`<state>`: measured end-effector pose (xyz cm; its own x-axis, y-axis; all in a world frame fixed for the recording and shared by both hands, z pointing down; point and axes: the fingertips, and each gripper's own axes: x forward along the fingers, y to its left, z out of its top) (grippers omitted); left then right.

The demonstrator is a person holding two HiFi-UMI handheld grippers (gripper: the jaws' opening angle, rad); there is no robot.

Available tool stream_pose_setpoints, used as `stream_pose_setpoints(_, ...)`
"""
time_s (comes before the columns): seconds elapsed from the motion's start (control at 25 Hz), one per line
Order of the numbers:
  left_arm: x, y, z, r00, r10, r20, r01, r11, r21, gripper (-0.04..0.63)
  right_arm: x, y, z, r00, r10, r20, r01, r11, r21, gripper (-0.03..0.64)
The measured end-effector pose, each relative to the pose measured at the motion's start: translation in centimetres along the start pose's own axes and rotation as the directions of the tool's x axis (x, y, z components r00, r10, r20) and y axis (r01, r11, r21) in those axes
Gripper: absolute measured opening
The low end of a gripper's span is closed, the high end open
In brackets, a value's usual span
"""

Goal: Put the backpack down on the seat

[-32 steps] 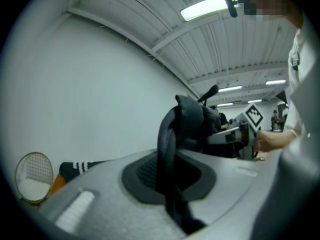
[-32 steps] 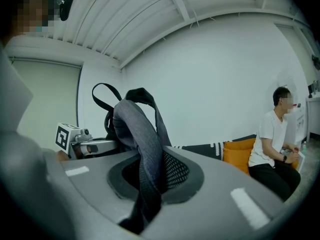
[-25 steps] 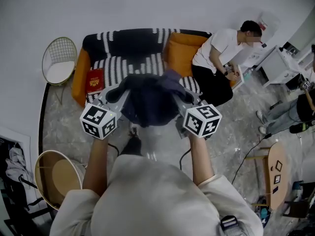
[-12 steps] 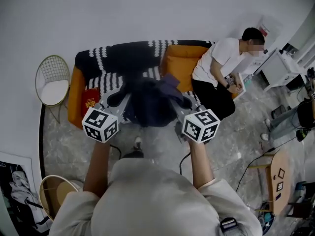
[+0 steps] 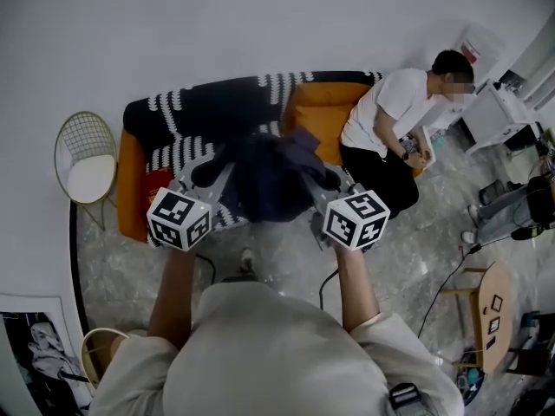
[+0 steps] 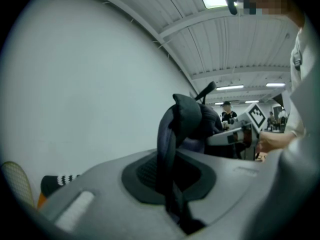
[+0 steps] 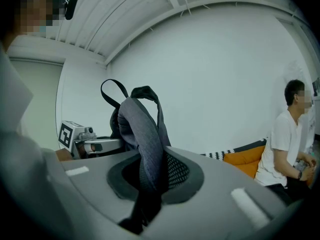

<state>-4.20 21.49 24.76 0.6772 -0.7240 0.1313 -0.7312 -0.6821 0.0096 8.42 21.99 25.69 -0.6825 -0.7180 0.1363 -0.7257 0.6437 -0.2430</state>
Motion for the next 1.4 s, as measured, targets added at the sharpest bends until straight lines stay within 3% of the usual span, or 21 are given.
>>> stream_pose_setpoints(0.76,8.9,14.1,-2.2,0.997,-0.07,-0.046,0.065,0.994,-0.09,0.018,15.7,-6.9,0.7,0.997,-0.057,-0.052,0.059,0.997,0.047,0.038)
stream_pose_setpoints(1.4,16.5,23.3,-5.8,0.992,-0.007,-0.13,-0.012,0.99,-0.143,0.018,25.2,-15.5,-1.0,0.99,-0.054,-0.133,0.064,0.995,0.073,0.038)
